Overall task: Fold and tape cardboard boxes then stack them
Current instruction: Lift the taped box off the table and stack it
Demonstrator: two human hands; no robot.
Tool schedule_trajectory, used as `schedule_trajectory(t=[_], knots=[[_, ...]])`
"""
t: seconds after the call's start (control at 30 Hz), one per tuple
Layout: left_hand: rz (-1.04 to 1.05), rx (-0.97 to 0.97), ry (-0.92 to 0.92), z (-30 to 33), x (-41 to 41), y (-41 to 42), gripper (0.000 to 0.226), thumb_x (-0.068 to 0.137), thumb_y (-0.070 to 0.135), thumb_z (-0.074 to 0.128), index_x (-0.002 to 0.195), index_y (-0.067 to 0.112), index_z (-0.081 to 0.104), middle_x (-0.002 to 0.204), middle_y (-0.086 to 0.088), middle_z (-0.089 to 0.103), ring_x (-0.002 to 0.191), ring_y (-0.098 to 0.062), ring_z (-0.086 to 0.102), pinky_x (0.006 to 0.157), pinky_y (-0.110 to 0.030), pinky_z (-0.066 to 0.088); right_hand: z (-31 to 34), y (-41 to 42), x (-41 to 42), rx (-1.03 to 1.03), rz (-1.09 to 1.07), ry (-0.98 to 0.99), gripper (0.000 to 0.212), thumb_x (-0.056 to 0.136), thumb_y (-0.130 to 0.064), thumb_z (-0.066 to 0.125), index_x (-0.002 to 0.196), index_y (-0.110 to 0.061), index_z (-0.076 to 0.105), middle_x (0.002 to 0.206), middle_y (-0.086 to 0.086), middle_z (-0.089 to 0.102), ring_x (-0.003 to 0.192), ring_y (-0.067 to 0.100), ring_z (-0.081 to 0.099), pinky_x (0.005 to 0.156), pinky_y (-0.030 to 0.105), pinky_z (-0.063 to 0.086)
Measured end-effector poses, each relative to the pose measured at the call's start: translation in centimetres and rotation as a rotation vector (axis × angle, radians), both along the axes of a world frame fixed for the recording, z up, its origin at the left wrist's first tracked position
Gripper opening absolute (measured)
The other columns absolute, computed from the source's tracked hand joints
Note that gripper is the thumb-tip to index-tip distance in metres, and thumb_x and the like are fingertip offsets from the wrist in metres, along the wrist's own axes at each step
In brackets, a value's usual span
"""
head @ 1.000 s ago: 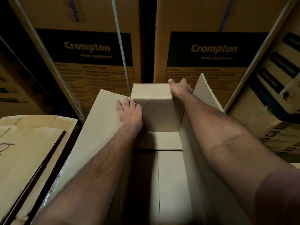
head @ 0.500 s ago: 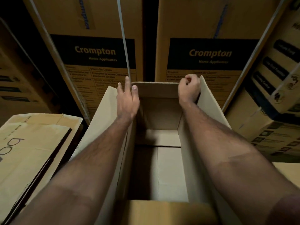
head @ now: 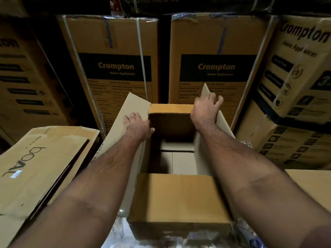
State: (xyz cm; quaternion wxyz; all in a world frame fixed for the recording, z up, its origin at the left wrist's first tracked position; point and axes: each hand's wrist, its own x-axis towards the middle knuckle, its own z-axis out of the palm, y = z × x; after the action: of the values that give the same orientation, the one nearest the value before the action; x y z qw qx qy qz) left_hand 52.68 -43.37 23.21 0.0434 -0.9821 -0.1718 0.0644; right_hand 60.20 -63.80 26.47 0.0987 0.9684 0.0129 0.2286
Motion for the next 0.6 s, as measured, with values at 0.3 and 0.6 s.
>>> schedule_trajectory(t=[0.3,0.6], knots=[[0.375,-0.082,-0.277,3.1,-9.7,-1.6,0.069,0.095,0.019,0.061,0.151,0.001,0.024,0.144,-0.024,0.045,0.128,-0.036,0.051,0.098,-0.043,0.047,3.0,-4.4,-9.0,0.516,-0.045,0.168,0.041,0.090,-0.019,0.073,0.125,-0.005,0.056,0.106,0.009,0.062,0.091,0.024,0.064,0.066,0.034,0.054],[0.073,-0.622,-0.401,7.6,-17.1,-6.6,0.019,0.096,0.012,0.057,0.114,0.016,0.058,0.106,-0.007,0.062,0.093,-0.022,0.064,0.082,-0.039,0.059,3.8,-6.3,-17.3,0.830,0.187,0.573,0.047,0.094,-0.012,0.059,0.140,-0.012,0.046,0.130,0.012,0.054,0.120,0.028,0.056,0.096,0.040,0.051]])
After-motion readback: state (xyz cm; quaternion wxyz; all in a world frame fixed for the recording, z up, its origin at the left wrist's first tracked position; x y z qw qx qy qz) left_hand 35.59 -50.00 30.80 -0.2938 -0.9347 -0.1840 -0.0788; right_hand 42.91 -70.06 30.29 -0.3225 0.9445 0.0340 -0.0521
